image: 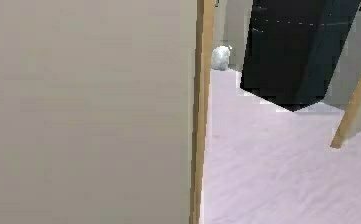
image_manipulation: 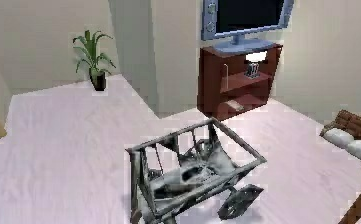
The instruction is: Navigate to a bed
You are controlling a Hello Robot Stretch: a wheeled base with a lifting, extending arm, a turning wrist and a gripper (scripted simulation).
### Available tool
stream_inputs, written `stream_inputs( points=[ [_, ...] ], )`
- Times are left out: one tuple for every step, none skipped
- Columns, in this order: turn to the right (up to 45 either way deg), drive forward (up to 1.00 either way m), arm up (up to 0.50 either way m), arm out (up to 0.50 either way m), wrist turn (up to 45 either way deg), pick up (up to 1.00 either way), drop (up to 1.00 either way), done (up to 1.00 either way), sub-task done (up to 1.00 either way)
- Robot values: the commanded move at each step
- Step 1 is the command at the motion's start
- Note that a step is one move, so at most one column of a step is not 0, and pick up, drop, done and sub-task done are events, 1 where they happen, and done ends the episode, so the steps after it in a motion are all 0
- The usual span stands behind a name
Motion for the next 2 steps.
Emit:
stream_inputs(
  points=[
    [27.0,0.0,0.0,0.0,0.0,0.0,0.0,0.0,0.0],
    [0.0,0.85,0.0,0.0,0.0,0.0,0.0,0.0,0.0]
  ],
)
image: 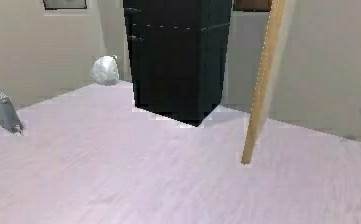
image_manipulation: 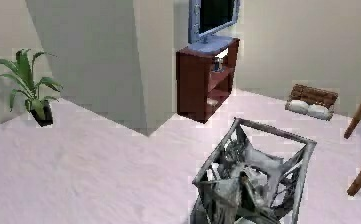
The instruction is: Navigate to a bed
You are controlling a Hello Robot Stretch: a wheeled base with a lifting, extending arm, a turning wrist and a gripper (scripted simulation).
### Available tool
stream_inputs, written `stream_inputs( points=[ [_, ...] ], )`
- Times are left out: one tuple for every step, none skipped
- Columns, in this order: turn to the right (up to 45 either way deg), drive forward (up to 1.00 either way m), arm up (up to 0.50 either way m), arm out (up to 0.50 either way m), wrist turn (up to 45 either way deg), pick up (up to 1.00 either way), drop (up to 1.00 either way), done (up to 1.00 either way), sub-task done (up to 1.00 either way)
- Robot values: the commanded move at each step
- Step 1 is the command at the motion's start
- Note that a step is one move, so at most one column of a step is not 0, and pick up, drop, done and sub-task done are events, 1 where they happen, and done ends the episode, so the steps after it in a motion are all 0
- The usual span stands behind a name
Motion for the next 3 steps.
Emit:
stream_inputs(
  points=[
    [-30.0,0.0,0.0,0.0,0.0,0.0,0.0,0.0,0.0],
    [-3.0,0.0,0.0,0.0,0.0,0.0,0.0,0.0,0.0],
    [0.0,0.5,0.0,0.0,0.0,0.0,0.0,0.0,0.0]
  ],
)
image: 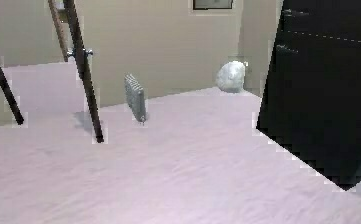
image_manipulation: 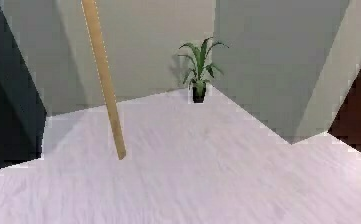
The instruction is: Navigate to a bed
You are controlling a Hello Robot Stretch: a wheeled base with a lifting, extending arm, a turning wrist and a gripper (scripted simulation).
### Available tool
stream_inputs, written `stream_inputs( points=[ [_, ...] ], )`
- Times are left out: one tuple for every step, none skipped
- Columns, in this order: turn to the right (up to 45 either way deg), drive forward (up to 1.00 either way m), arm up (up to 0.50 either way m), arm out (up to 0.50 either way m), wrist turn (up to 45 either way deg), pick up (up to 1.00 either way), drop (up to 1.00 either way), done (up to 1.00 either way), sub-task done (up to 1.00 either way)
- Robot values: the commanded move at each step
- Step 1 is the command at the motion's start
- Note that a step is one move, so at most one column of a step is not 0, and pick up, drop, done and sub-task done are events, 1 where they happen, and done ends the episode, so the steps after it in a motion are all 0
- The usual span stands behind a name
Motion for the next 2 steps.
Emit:
stream_inputs(
  points=[
    [-36.0,0.0,0.0,0.0,0.0,0.0,0.0,0.0,0.0],
    [0.0,1.0,0.0,0.0,0.0,0.0,0.0,0.0,0.0]
  ],
)
